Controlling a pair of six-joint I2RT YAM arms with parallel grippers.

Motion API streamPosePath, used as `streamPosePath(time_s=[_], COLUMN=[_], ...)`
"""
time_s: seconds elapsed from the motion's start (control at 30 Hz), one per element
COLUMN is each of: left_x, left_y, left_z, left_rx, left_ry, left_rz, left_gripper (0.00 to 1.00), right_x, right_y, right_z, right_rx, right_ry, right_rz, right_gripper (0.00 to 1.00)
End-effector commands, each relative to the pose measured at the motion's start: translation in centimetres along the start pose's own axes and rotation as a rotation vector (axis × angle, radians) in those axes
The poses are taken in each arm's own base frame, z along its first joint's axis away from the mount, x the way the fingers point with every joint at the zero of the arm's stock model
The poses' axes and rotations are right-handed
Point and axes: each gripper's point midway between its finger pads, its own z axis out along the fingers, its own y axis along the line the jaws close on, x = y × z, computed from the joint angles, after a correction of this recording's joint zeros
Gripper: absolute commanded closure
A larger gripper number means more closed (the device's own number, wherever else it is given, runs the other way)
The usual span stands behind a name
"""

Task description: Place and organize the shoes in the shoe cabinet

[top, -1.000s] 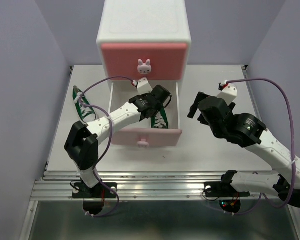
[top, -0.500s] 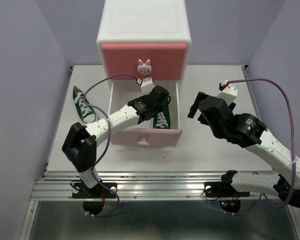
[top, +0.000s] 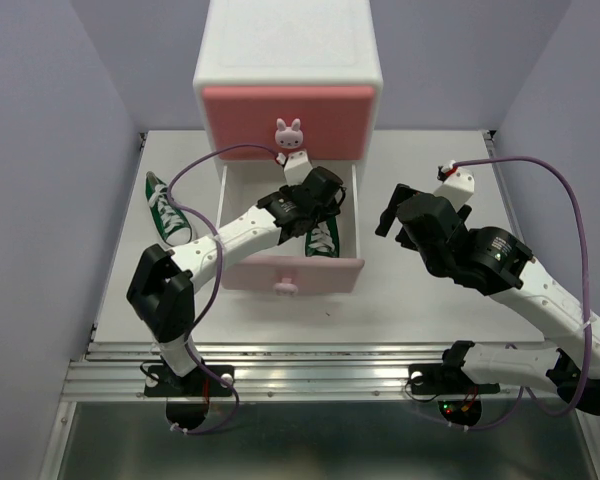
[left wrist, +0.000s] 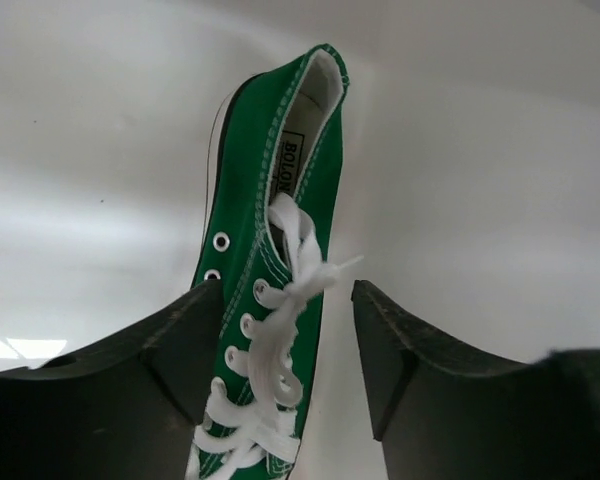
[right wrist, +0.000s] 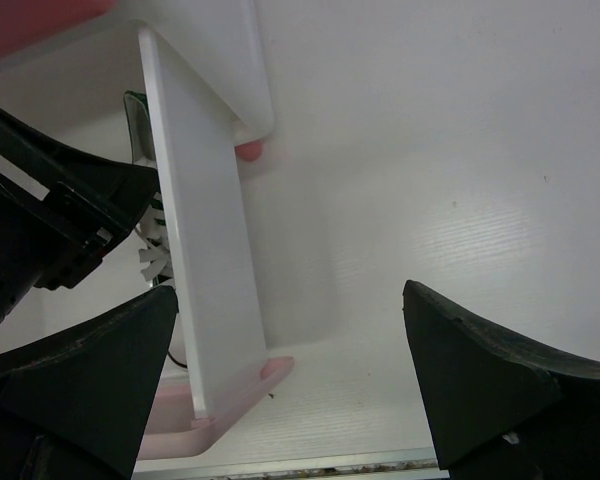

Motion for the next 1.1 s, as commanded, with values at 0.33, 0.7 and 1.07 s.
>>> streamPosePath(time_s=[0.33, 0.7, 1.07], left_x=[-8.6, -12.8, -17.7], left_y=[-1.3, 6.6, 18.3], left_z=[-10.9, -19.3, -17.1], left_rx=[0.244, 0.187, -0.119], left_ry=[-0.185, -0.36, -0.43], left_rz=[-0.091, -0.13, -0.243], left_gripper=[0.03, 0.01, 0.01], right_x=[-1.3, -0.8, -0.7], right_y=[-0.7, 0.1, 1.9], right_z=[-0.5, 0.1, 0.7], right_rx=[-0.003, -0.017, -0.05], right_ry=[-0.05, -0.036, -0.019], right_rz=[0.032, -0.04, -0.074], right_gripper=[0.0, 0.0, 0.0])
